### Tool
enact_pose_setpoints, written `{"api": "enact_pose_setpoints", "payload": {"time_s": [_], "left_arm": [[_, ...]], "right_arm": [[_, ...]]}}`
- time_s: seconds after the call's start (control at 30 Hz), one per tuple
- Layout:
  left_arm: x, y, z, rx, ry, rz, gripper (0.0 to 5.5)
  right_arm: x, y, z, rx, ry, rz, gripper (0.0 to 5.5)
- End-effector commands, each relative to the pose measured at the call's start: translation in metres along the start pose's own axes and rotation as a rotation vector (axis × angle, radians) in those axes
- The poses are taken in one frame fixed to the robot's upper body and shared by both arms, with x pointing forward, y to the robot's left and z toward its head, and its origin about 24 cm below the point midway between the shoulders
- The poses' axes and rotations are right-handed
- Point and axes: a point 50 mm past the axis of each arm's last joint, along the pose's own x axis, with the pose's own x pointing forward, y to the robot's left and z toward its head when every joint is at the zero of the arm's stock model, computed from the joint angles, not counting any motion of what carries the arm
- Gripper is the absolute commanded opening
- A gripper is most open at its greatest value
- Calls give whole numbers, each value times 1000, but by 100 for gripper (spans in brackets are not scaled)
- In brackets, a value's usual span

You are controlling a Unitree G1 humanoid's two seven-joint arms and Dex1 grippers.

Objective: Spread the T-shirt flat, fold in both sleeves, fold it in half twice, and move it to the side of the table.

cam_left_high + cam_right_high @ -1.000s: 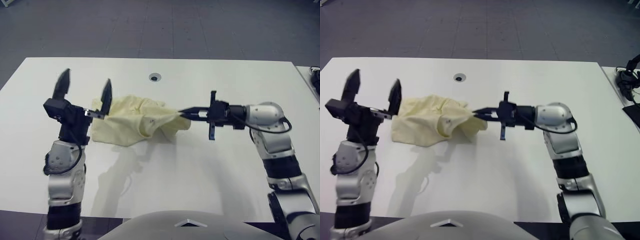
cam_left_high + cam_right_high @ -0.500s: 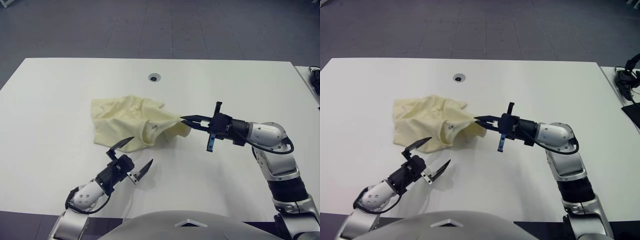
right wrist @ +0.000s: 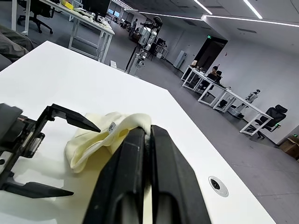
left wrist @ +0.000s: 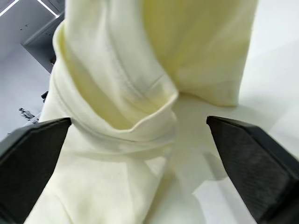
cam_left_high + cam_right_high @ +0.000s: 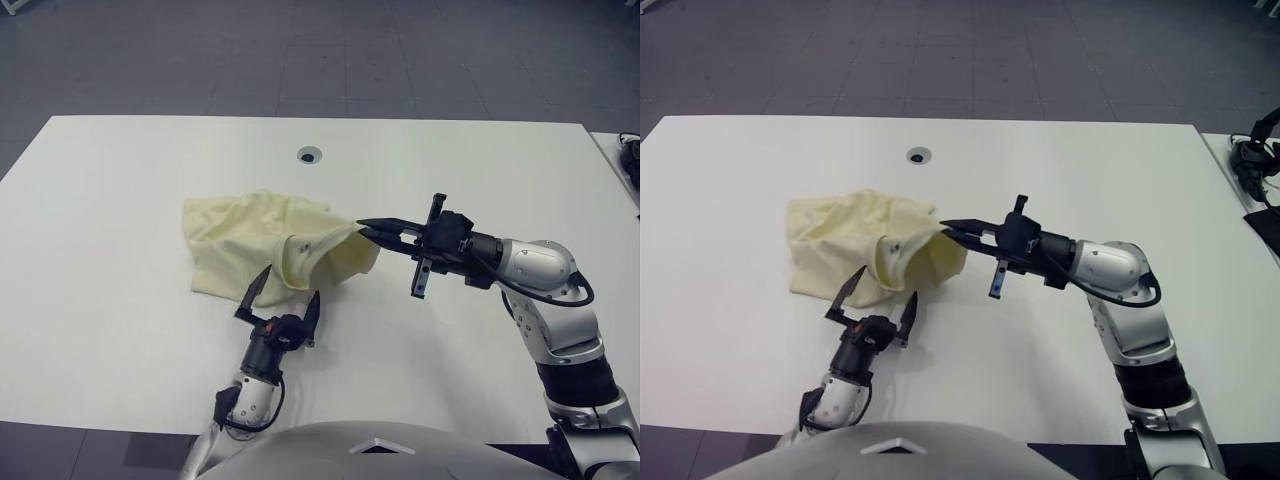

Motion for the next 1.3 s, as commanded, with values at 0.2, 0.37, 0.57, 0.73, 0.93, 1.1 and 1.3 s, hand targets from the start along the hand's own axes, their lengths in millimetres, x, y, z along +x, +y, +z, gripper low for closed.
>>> {"api": "enact_pose_setpoints", "payload": {"time_s": [0.2, 0.37, 0.57, 0.73, 0.93, 1.1, 1.3], "left_arm": [[4, -21, -4, -73, 28, 140, 540], [7, -22, -7, -87, 35, 182, 483], [6, -24, -7, -66, 10, 200, 386], [6, -27, -7, -75, 14, 216, 311], [2, -30, -5, -82, 11, 212, 209], [-1, -30, -7, -86, 16, 207, 124], [-8, -24, -9, -61, 18, 207, 31]], "right_arm": [[0, 2, 5, 5, -7, 15, 2], [-1, 3, 4, 4, 1, 18, 0], [-1, 3, 1, 0, 15, 22, 0], [-2, 3, 0, -5, 25, 35, 0], [-2, 2, -6, -6, 45, 40, 0], [-3, -1, -7, -14, 49, 37, 0], [-4, -5, -10, -23, 66, 27, 0]]}}
